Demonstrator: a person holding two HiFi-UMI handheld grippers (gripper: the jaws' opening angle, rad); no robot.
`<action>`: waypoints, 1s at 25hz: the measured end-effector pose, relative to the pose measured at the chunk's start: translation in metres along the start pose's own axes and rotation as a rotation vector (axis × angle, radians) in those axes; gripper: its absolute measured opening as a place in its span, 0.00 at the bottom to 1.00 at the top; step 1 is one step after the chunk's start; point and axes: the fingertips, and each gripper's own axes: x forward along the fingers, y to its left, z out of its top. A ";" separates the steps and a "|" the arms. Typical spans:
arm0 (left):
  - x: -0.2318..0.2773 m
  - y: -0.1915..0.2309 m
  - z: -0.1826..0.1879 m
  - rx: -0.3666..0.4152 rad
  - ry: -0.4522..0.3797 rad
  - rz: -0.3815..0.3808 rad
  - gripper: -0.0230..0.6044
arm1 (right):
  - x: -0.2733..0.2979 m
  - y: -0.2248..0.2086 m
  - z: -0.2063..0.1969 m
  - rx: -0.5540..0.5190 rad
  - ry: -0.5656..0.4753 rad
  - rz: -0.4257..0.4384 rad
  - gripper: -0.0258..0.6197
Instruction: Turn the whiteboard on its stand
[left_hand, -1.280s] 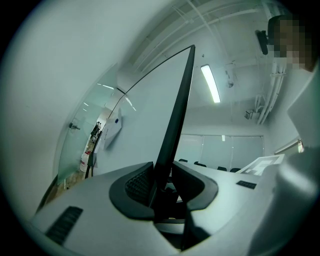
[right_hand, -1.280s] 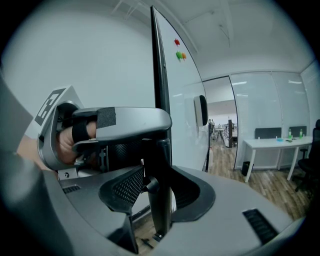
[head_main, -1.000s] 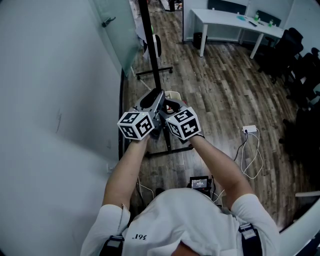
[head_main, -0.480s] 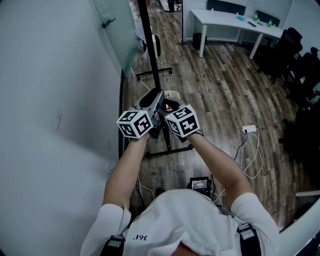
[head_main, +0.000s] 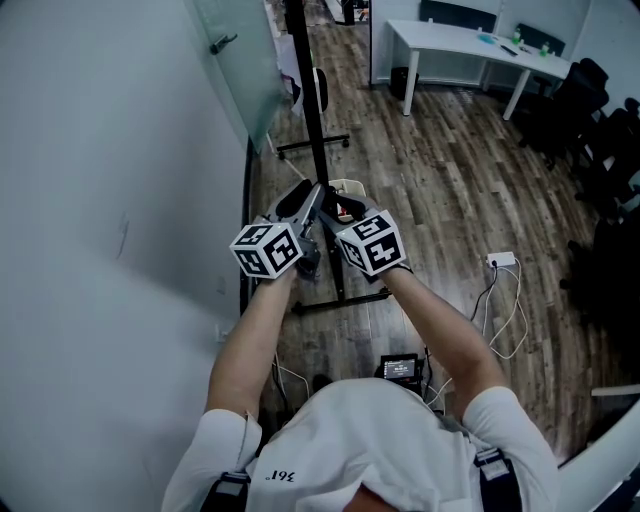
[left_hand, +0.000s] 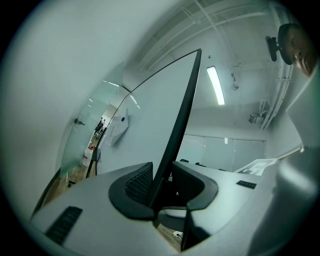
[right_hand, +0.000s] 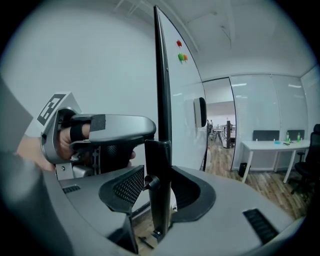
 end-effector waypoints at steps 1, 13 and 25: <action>-0.002 0.000 0.000 -0.001 -0.001 0.002 0.22 | -0.002 0.000 0.000 -0.005 -0.002 -0.003 0.32; -0.016 -0.008 0.005 0.001 -0.006 -0.003 0.22 | -0.032 -0.012 0.010 -0.001 -0.047 -0.053 0.32; -0.038 -0.030 0.016 0.017 -0.017 -0.017 0.22 | -0.066 -0.003 0.030 -0.008 -0.113 -0.069 0.25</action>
